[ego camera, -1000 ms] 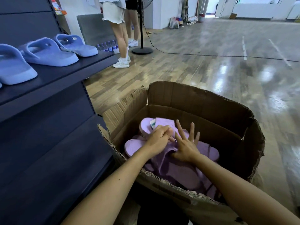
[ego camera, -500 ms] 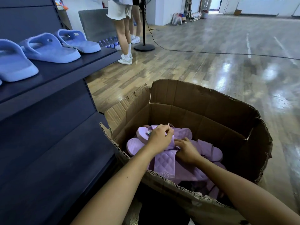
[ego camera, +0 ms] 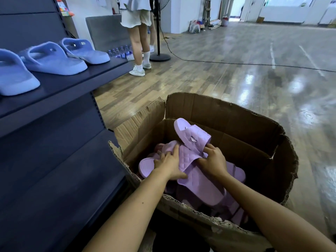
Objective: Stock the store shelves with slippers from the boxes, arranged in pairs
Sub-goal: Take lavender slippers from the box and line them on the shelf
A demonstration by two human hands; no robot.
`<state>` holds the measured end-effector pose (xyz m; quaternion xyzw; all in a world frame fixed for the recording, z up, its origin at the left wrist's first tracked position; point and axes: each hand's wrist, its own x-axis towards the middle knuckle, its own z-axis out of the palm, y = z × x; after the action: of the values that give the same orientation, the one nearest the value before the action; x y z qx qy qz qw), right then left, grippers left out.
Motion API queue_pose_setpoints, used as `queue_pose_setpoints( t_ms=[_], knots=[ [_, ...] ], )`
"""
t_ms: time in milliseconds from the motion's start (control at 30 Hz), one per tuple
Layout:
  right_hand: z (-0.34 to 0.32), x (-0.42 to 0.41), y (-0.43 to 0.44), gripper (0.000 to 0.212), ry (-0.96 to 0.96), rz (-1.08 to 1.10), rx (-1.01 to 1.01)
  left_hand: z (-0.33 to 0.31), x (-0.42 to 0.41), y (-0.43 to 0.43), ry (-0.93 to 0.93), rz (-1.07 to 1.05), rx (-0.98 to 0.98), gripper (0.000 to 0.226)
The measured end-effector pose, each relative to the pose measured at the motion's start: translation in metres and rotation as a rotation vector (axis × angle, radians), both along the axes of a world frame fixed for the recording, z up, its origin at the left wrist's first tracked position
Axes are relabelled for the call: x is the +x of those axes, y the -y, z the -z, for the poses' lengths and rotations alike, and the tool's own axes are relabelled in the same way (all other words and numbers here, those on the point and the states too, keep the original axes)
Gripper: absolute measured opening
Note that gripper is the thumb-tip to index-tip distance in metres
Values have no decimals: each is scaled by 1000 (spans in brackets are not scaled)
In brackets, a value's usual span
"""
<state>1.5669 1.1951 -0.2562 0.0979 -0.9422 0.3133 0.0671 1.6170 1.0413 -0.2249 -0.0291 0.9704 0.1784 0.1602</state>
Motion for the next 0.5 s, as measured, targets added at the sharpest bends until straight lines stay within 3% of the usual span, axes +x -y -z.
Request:
queue_pose_setpoints(
  t_ms=[167, 267, 400, 500],
  knots=[
    [-18, 9, -3, 26, -1, 18, 57, -3, 3, 1, -146, 4, 109, 84],
    [-36, 16, -10, 28, 147, 17, 27, -9, 6, 0, -275, 8, 155, 79],
    [-55, 16, -20, 56, 216, -87, 248, -21, 10, 1, -406, 9, 118, 86],
    [-82, 18, -22, 80, 60, -99, 260, -44, 9, 10, -552, 0, 121, 71]
  ],
)
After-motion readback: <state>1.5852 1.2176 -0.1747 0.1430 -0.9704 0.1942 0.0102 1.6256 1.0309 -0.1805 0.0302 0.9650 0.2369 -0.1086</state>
